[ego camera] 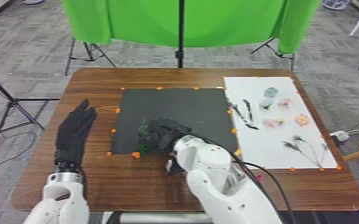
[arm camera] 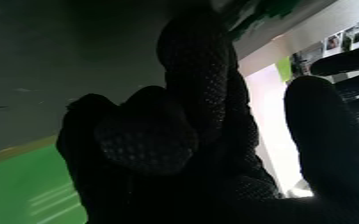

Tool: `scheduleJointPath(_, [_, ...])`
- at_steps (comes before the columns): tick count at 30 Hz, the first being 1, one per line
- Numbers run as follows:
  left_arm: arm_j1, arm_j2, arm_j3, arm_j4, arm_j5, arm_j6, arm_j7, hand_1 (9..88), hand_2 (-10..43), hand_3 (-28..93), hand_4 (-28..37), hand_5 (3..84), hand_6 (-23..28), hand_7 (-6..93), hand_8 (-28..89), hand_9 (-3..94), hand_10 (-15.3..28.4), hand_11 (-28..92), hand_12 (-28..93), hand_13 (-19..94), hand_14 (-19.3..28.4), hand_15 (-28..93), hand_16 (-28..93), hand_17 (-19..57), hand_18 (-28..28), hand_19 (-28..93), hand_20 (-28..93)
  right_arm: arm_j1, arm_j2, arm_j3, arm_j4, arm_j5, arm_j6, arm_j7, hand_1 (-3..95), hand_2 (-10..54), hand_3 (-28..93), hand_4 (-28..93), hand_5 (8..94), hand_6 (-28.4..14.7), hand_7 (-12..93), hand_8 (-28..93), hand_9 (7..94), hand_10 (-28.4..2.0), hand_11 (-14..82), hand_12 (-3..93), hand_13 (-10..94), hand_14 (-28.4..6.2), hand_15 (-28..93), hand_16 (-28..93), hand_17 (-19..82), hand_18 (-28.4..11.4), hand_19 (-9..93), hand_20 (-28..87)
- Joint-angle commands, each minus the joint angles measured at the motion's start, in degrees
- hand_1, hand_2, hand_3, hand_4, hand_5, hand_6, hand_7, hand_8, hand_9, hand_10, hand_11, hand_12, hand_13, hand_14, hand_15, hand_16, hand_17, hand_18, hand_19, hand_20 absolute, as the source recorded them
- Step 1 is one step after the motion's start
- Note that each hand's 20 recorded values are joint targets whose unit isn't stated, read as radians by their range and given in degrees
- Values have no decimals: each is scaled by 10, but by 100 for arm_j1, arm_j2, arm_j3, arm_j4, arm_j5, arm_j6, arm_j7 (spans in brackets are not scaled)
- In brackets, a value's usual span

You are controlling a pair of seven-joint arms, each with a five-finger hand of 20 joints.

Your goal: Arrange flowers

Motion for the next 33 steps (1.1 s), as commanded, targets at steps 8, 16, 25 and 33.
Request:
scheduleJointPath(8, [11,-57,32,-2,-36,2,-20,175,-3,679,-283,411,34,57,-59,383,121,98,89,299,132,79,7,66,95,17,183,-37,-326,-116,258,-46,-213,-58,166,161,636,-13,780,-36,149,-78,909,-134,413,243,937,-48,606,300,694,-113,932,566])
scheduleJointPath(16, [64,-104,-13,-25,-35,-61,-57,175,-3,680,-283,411,33,56,-59,383,122,99,90,299,132,78,7,66,95,17,183,15,302,141,-422,730,-139,248,176,131,639,-6,778,-34,162,-71,908,-135,413,245,937,-48,603,301,692,-113,932,563])
scheduleJointPath(25, [230,-137,-134,-159,-9,-67,-82,175,-3,680,-283,411,34,56,-59,385,122,103,92,304,134,80,8,66,95,17,183,-485,1771,2059,-1869,1463,161,622,249,6,638,-36,759,-34,184,-59,862,-147,367,252,898,-55,576,314,638,-125,932,533])
scheduleJointPath(33, [330,-131,-193,-273,43,-33,-123,183,-5,682,-283,412,35,56,-58,389,123,106,92,311,137,83,9,66,95,17,183,-1972,2584,4118,-2216,381,784,661,291,-95,518,-155,690,-45,156,-53,769,-163,243,258,823,-72,607,314,584,-134,932,541])
